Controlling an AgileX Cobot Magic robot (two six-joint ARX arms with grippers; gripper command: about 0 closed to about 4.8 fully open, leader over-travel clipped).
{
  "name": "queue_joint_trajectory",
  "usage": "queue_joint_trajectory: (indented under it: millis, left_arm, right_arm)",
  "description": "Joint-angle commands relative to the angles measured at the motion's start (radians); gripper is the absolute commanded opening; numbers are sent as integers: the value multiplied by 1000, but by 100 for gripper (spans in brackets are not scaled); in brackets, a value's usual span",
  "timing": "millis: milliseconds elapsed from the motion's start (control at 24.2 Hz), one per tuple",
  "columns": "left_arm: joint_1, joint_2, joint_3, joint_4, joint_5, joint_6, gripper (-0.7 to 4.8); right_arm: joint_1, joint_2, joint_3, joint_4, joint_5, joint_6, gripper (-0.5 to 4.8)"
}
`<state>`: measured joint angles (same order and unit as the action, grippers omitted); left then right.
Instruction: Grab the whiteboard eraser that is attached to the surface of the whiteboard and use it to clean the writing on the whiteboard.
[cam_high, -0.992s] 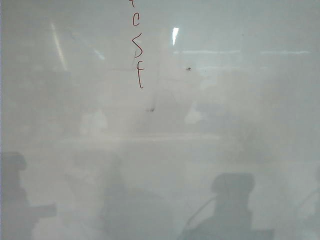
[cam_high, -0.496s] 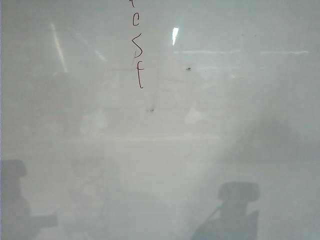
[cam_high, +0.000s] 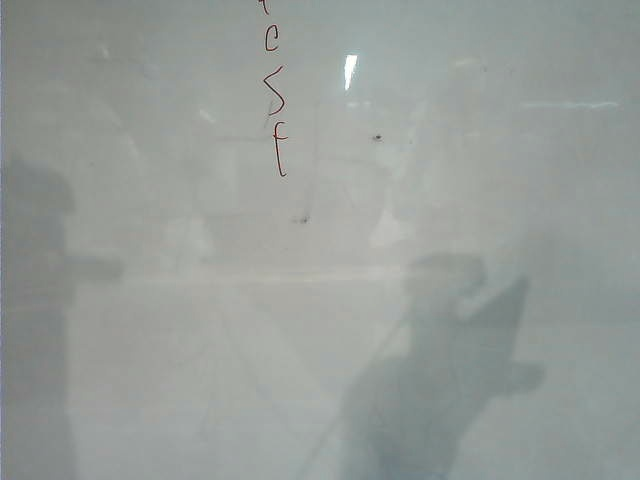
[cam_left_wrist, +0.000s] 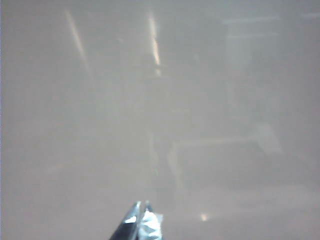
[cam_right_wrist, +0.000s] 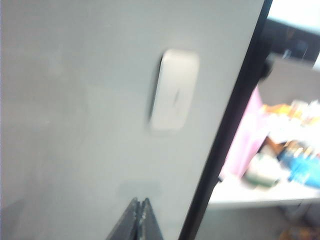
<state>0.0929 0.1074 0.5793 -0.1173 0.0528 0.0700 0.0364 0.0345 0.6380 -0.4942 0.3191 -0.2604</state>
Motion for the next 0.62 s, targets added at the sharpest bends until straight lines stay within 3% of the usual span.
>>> queue_joint_trajectory:
  millis: [41,124,207,289,372,496,620]
  left_arm:
    - [0,174,158,42,58,-151,-2]
    - [0,274,229,41,206,-226,-2]
    - [0,365,290,7,355,-227,-2]
    - [-1,502,377,-92,576,-206,-2]
    - [-1,565,410,-151,695,-171,-2]
    - [-2,604,419,-214,746,-84,-2]
    - [-29,600,419,-289,667,36,-2]
  right_arm:
    - [2,68,163,-1,60,-29,0]
    - [2,124,236,-29,68,-43,7]
    - [2,206,325,-90,67,-98,48]
    - [2,339,446,-177,59,-126,50]
    - [2,417,499,-196,60,-127,50]
    - [0,492,510,-158,83,-124,49]
    - [-2,533,465,-68,72,-81,50]
